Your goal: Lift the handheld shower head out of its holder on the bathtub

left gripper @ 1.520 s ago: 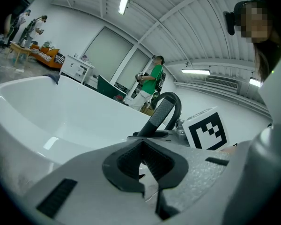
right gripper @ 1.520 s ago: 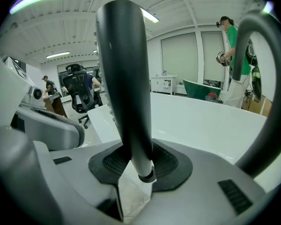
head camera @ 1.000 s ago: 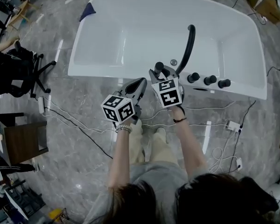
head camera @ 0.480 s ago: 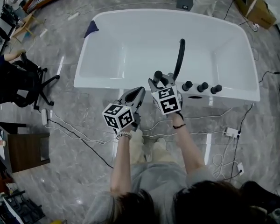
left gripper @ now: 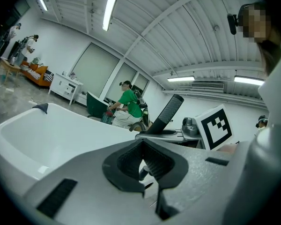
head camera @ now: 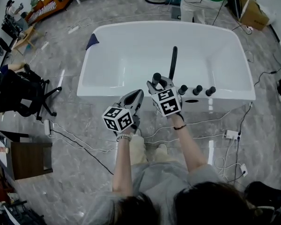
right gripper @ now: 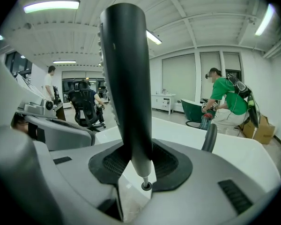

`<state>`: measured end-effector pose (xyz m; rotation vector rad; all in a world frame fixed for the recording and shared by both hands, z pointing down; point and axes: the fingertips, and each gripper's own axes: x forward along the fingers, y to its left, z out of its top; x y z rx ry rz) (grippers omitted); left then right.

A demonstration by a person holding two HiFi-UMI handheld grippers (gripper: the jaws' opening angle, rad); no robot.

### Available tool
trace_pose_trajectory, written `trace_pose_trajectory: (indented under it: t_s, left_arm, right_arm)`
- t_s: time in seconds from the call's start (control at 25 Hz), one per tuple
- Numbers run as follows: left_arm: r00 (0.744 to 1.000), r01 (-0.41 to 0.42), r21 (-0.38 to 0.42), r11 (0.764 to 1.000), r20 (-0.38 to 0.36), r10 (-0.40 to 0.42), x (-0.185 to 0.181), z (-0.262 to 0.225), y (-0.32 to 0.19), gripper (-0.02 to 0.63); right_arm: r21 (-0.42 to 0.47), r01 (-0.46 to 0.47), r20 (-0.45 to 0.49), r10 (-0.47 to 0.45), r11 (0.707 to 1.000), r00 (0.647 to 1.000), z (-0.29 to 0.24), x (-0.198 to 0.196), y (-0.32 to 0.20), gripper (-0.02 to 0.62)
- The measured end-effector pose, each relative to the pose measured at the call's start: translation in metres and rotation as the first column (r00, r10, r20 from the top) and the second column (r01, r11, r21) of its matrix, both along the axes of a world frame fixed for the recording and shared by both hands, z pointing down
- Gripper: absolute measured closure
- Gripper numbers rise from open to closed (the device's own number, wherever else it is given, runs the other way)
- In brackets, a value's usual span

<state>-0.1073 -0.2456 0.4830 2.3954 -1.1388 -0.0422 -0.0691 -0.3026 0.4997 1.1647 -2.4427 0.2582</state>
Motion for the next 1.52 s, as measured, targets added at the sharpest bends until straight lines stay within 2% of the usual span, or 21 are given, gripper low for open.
trace_pose_trajectory:
  t_s: [0.8,1.52]
  left_arm:
    - [0.998,-0.057,0.152,0.987,0.043,0.051,0.017,-0.079,0.024,0.601]
    - [0.994,-0.096,0.236,0.967,0.067,0.082,0.037,-0.114,0.055,0.601]
  right_arm:
    - [0.125,0.027,0.016,-0.029,0.992,0.999,-0.088,0.014,0.036,0.465]
    - [0.2,0.029,0.049,-0.04,0.979,0.998,-0.14,0.04,0.073,0.465]
